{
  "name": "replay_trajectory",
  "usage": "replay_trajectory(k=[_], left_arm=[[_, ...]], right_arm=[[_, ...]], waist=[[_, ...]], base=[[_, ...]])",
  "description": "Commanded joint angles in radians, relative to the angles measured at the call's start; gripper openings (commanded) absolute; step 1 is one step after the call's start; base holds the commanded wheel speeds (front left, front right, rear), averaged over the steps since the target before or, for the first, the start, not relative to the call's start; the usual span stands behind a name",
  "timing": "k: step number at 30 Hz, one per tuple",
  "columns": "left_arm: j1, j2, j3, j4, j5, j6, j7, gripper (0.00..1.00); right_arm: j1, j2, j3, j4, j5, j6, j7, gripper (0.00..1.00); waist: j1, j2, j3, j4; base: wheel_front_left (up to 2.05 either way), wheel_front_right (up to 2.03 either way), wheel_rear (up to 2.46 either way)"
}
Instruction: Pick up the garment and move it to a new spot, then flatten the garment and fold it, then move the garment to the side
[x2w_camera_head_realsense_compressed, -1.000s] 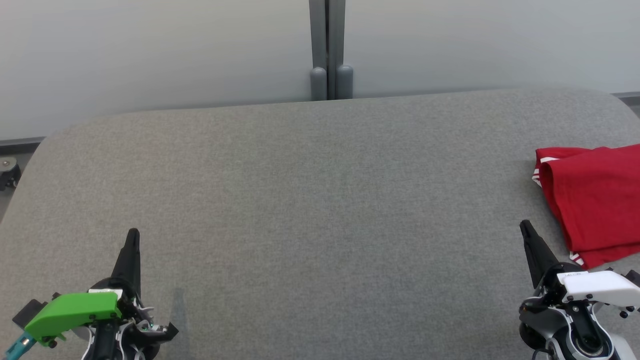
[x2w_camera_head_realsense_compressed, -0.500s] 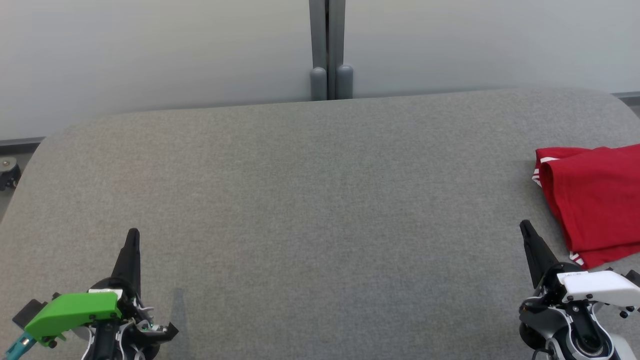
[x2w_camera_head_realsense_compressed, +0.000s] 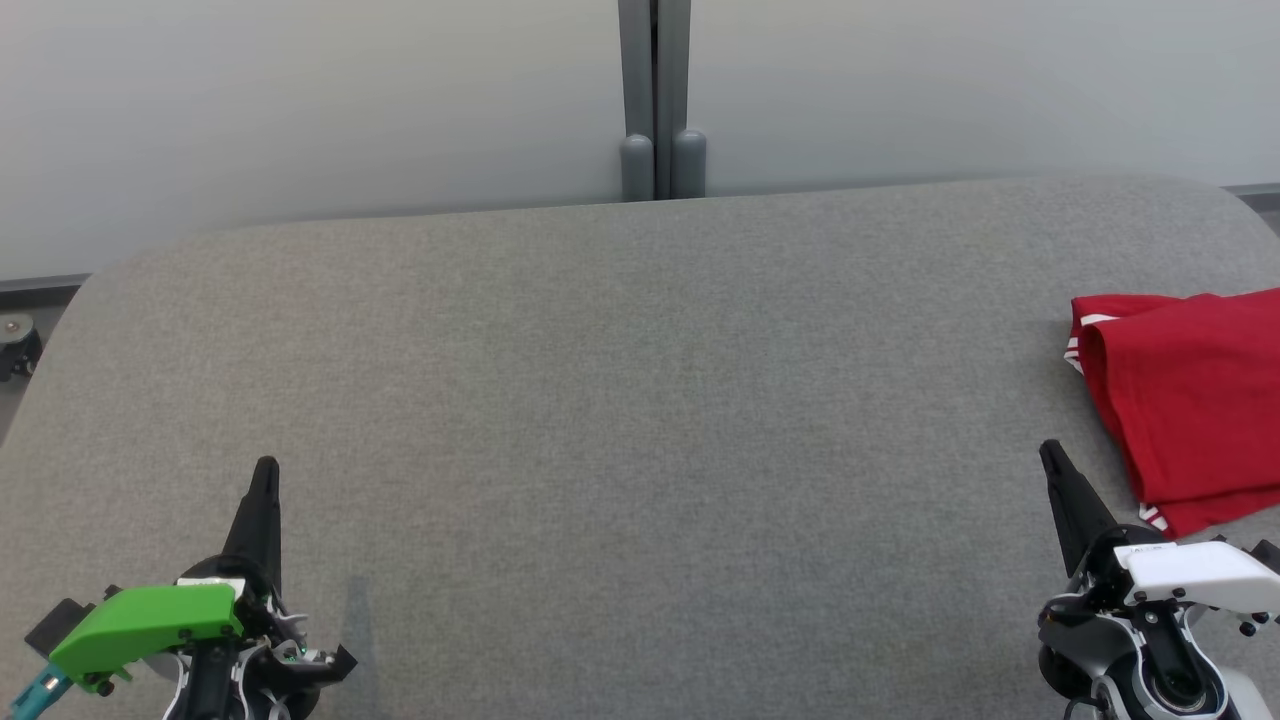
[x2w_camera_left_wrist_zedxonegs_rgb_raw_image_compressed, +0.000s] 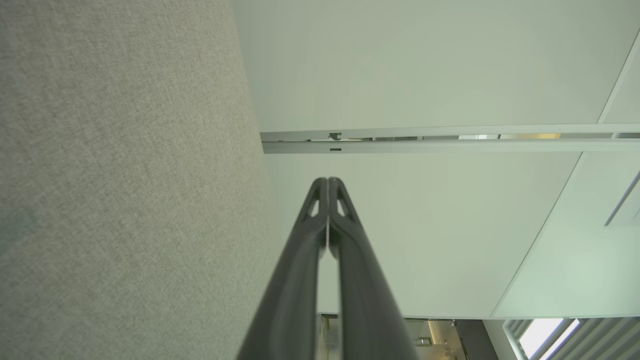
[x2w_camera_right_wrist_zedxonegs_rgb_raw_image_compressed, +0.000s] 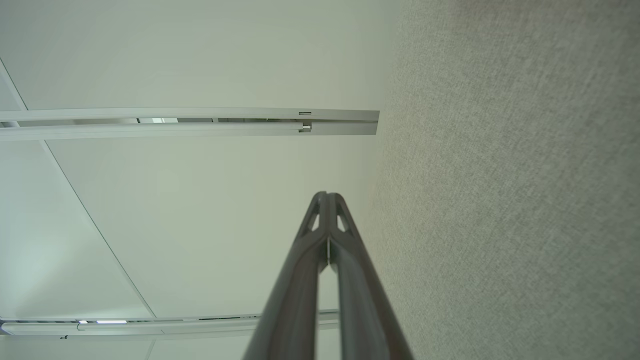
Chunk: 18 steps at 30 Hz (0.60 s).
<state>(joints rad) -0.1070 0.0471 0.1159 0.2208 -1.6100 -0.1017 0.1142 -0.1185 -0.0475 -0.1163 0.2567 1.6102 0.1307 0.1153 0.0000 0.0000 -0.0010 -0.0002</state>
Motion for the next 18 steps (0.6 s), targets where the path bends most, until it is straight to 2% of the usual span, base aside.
replay_trajectory(k=[1, 18], left_arm=[[-0.01, 0.006, 0.003, -0.003, -0.003, -0.003, 0.004, 0.0], [-0.01, 0.006, 0.003, -0.003, -0.003, -0.003, 0.004, 0.0]], right_arm=[[-0.007, -0.005, -0.002, -0.004, 0.002, 0.0, 0.004, 0.0], [-0.007, -0.005, -0.002, -0.004, 0.002, 0.0, 0.004, 0.0]], waist=[[0.0, 0.0, 0.0, 0.0], [0.0, 0.0, 0.0, 0.0]], base=[[0.0, 0.0, 0.0], [0.0, 0.0, 0.0]])
